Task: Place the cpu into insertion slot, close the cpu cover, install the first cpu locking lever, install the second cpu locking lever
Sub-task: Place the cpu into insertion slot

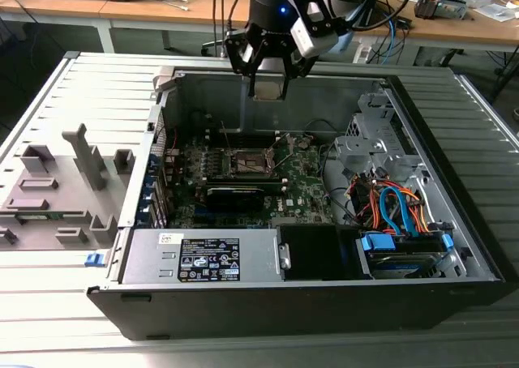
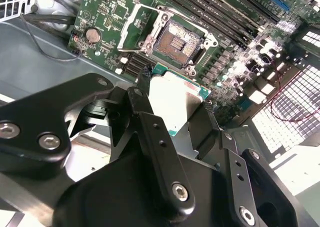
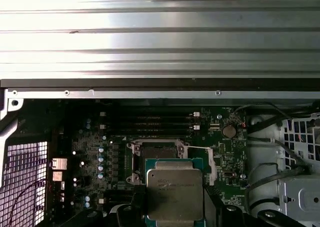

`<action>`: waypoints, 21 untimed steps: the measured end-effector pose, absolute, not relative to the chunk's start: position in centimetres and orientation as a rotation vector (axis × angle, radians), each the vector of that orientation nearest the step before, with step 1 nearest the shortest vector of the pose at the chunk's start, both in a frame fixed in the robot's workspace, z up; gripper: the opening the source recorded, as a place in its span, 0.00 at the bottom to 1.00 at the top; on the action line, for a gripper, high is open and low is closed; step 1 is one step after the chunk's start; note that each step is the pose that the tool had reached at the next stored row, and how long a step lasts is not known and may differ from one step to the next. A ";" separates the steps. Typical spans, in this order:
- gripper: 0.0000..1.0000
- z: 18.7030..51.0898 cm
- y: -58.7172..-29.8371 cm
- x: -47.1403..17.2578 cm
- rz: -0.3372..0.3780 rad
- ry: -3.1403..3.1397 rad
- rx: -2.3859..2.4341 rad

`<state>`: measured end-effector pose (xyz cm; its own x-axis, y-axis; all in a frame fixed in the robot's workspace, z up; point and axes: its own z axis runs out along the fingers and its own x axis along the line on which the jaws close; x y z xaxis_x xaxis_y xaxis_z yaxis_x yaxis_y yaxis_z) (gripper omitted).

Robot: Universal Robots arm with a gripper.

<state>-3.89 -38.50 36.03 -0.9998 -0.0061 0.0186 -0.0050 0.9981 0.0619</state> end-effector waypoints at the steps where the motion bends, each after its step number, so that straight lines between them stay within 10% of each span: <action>1: 0.54 36.0 -38.5 -3.9 -0.096 -3.121 0.009; 21: 0.54 35.7 -39.4 -4.3 -0.096 -3.121 0.024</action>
